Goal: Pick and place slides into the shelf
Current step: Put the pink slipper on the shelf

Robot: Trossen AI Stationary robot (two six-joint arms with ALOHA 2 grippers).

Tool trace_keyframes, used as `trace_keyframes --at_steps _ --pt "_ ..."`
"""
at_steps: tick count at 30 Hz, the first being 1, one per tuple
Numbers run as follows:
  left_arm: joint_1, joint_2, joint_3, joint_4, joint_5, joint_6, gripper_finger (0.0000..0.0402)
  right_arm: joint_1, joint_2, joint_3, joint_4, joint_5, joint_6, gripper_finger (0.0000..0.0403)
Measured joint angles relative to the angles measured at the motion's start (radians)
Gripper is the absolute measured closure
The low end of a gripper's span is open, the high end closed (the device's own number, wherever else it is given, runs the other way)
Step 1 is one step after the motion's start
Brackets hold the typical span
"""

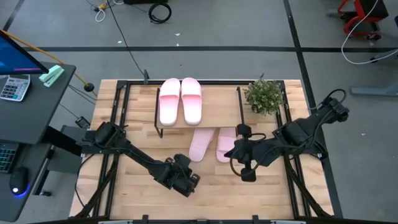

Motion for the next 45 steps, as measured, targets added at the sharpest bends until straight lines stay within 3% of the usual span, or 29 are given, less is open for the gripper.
trace_keyframes --at_steps 4,10,21,26,36,45 --pt "0.002 -0.011 -0.006 0.022 -0.018 -0.009 0.0328 0.000 0.001 0.012 -0.003 -0.001 0.047 0.0385" --pt "0.017 -0.047 -0.005 0.120 -0.084 0.106 0.0291 0.000 -0.006 0.006 -0.063 -0.002 0.117 0.0385" --pt "0.120 -0.059 -0.005 0.360 -0.054 0.304 0.0210 -0.009 -0.025 0.006 -0.079 -0.025 0.092 0.0384" --pt "0.183 -0.059 -0.005 0.362 -0.036 0.323 0.0179 -0.006 -0.041 0.006 -0.087 -0.038 0.094 0.0378" --pt "0.263 -0.059 -0.005 0.325 0.024 0.323 0.0171 -0.006 -0.044 0.006 -0.095 -0.071 0.098 0.0364" --pt "0.268 -0.059 -0.005 0.321 0.059 0.349 0.0157 -0.007 -0.044 0.006 -0.095 -0.105 0.108 0.0336"
